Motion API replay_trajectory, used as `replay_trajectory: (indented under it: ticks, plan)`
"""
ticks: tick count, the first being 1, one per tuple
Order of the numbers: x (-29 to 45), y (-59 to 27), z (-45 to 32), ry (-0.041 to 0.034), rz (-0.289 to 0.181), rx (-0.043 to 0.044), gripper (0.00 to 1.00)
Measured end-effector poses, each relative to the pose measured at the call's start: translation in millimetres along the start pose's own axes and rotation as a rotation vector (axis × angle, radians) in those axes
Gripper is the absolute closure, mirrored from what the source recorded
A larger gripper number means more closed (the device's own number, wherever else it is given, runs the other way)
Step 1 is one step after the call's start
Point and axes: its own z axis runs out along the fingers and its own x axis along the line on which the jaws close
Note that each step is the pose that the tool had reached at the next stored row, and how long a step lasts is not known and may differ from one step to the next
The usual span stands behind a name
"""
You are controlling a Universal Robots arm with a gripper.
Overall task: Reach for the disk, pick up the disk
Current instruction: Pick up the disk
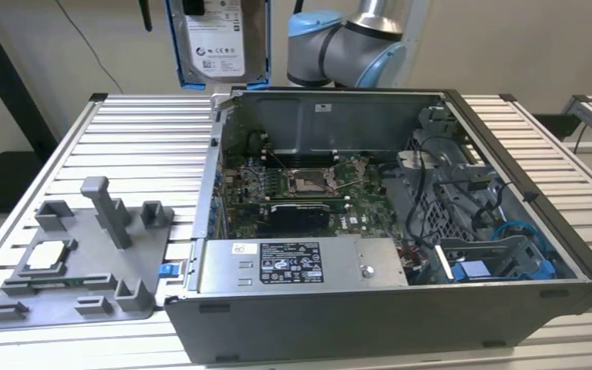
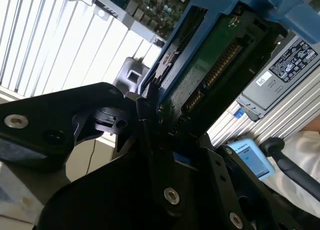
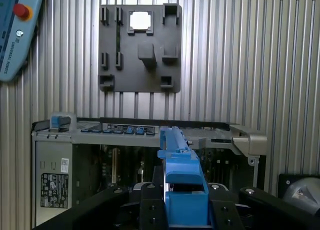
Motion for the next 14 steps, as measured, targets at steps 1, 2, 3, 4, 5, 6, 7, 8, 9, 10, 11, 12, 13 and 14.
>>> replay_trajectory:
  ticks: [1, 2, 3, 4, 5, 6, 7, 8, 9, 10, 11, 12, 13, 14]
  plan:
    - [0.0, -3.6, 0.0, -0.0001, 0.000, 0.0000, 1.00]
    - [0.1, -7.7, -0.1, -0.0001, 0.000, 0.0000, 1.00]
    - [0.1, -11.3, -0.2, -0.0001, 0.000, 0.0000, 1.00]
    - [0.2, -15.2, -0.3, 0.0000, 0.000, -0.0001, 1.00]
    - [0.2, -19.0, -0.3, 0.0000, 0.000, 0.0000, 1.00]
    - [0.2, -22.8, -0.4, 0.0000, 0.000, -0.0001, 1.00]
    - [0.3, -26.4, -0.5, 0.0001, 0.000, -0.0001, 1.00]
    - [0.3, -29.9, -0.5, 0.0000, 0.000, -0.0001, 1.00]
    - [0.4, -33.6, -0.6, 0.0000, 0.000, -0.0001, 1.00]
    - [0.4, -36.9, -0.6, 0.0000, 0.000, 0.0000, 1.00]
    - [0.4, -40.6, -0.7, 0.0000, 0.000, 0.0000, 1.00]
    - [0.5, -43.7, -0.8, 0.0000, 0.000, -0.0001, 1.00]
    - [0.5, -46.4, -0.8, 0.0000, 0.000, -0.0001, 1.00]
    - [0.5, -48.3, -0.8, 0.0000, 0.000, 0.0000, 1.00]
